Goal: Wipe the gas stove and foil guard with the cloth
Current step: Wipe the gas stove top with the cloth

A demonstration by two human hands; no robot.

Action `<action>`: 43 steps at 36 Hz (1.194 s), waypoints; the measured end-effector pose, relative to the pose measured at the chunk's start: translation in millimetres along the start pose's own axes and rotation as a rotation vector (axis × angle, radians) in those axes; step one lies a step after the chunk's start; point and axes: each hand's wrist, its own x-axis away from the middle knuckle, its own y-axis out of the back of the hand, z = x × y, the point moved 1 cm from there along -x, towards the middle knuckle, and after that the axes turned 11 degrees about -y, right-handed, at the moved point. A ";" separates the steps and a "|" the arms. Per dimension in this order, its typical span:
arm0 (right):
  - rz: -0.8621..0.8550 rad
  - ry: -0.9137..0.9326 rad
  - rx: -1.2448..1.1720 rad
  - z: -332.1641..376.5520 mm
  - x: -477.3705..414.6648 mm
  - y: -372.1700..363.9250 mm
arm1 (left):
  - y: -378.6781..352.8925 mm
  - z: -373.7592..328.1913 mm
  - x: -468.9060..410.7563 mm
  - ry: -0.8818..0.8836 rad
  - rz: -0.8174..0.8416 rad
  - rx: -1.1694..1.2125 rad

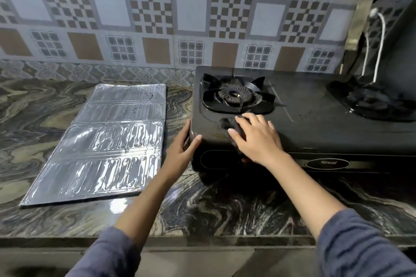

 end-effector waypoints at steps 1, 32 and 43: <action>-0.010 0.025 0.002 -2.0 0.0 -1.5 | -2.2 -0.7 3.4 0.000 -0.002 -0.008; 0.059 0.135 -0.115 66.0 -19.7 -24.8 | -38.2 46.4 38.8 0.009 -0.216 -0.144; 0.245 0.276 -0.078 84.1 -44.8 -18.6 | -44.4 45.2 42.5 0.076 -0.258 -0.060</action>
